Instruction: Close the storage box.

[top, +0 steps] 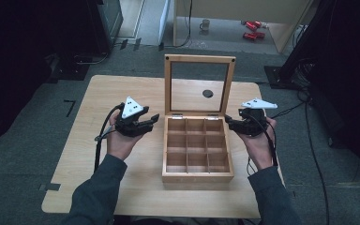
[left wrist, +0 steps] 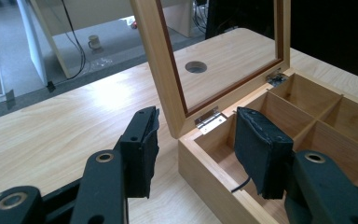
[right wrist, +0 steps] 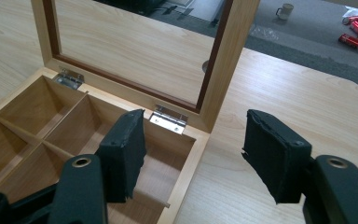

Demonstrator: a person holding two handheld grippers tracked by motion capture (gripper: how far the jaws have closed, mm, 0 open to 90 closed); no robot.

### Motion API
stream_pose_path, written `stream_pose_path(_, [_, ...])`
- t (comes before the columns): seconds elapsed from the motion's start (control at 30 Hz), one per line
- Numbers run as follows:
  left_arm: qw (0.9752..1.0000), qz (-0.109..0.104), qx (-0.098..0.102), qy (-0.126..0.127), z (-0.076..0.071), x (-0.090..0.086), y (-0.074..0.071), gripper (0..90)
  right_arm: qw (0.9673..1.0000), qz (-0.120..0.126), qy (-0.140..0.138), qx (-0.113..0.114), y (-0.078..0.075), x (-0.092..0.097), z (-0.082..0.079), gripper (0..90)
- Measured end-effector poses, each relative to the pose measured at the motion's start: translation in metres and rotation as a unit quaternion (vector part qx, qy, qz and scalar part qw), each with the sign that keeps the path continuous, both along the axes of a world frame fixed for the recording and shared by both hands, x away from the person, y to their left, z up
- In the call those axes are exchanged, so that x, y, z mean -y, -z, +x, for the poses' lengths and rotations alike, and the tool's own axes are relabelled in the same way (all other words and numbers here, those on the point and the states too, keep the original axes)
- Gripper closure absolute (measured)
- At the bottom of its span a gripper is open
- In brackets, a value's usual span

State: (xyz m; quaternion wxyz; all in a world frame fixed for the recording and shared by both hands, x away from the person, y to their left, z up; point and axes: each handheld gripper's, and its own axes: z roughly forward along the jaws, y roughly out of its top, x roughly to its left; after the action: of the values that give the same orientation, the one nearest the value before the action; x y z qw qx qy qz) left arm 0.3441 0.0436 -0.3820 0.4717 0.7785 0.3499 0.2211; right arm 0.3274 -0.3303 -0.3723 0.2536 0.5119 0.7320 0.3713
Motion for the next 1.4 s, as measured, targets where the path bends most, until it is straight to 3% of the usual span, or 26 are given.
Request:
stream_pose_path(0.37, [0.9999,0.012,0.007,-0.006,0.016,0.002,-0.003,51.5,0.9999,0.009,0.002,0.010,-0.005,0.001,0.014,42.6])
stream_pose_path(0.73, [0.9998,0.008,0.010,-0.013,0.031,0.007,-0.006,52.2,0.9998,0.005,0.008,0.015,-0.009,0.006,0.031,43.5])
stream_pose_path(1.0, [0.9998,0.014,0.005,-0.011,0.041,0.013,-0.009,53.8,0.9996,0.009,0.011,0.023,-0.016,0.010,0.041,43.6])
stream_pose_path(1.4, [0.9996,0.017,-0.005,-0.022,0.058,0.024,-0.016,49.0,0.9998,0.003,0.012,0.014,-0.016,0.010,0.059,42.9])
